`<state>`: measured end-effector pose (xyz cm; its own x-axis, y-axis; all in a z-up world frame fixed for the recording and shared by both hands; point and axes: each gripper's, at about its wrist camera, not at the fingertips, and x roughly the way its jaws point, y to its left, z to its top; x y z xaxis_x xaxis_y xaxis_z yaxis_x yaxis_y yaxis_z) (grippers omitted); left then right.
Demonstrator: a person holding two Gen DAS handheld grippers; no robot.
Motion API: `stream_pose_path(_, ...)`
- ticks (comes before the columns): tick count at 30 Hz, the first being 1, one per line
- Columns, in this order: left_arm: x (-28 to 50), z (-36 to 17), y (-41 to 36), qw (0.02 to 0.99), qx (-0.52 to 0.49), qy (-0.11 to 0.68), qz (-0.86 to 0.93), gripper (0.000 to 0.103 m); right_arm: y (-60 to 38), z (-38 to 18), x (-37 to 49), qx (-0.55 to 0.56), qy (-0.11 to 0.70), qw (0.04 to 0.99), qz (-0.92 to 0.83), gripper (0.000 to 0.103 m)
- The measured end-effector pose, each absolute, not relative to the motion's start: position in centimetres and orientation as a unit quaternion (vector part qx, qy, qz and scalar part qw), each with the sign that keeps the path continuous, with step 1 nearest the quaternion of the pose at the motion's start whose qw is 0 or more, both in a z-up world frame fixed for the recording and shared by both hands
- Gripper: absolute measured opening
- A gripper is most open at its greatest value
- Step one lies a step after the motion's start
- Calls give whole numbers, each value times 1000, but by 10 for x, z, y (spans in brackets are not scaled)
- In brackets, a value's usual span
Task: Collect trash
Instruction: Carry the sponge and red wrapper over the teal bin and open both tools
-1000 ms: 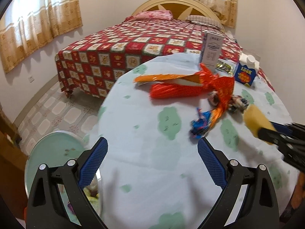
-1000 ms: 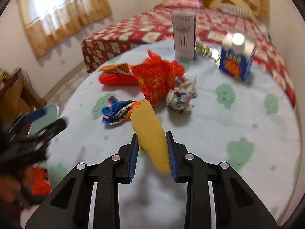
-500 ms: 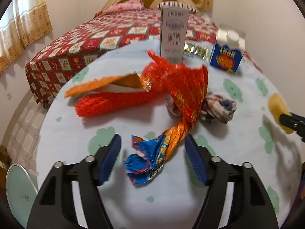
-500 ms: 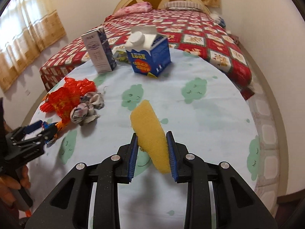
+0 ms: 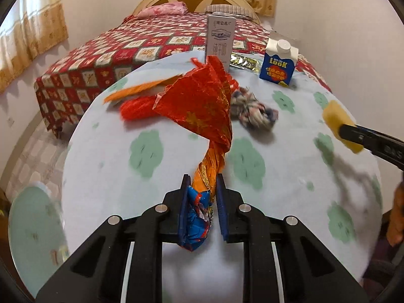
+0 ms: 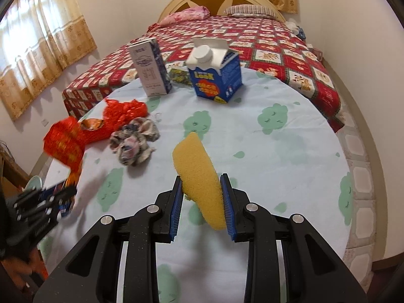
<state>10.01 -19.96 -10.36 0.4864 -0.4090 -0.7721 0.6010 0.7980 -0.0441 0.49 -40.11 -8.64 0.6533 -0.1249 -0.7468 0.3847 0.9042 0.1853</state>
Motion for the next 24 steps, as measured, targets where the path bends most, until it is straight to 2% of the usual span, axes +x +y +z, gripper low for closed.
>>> stream_pose_path(24,82,-69,-28,911,60,387,-125,20,-218,-62,32,111,382,917,-26,30)
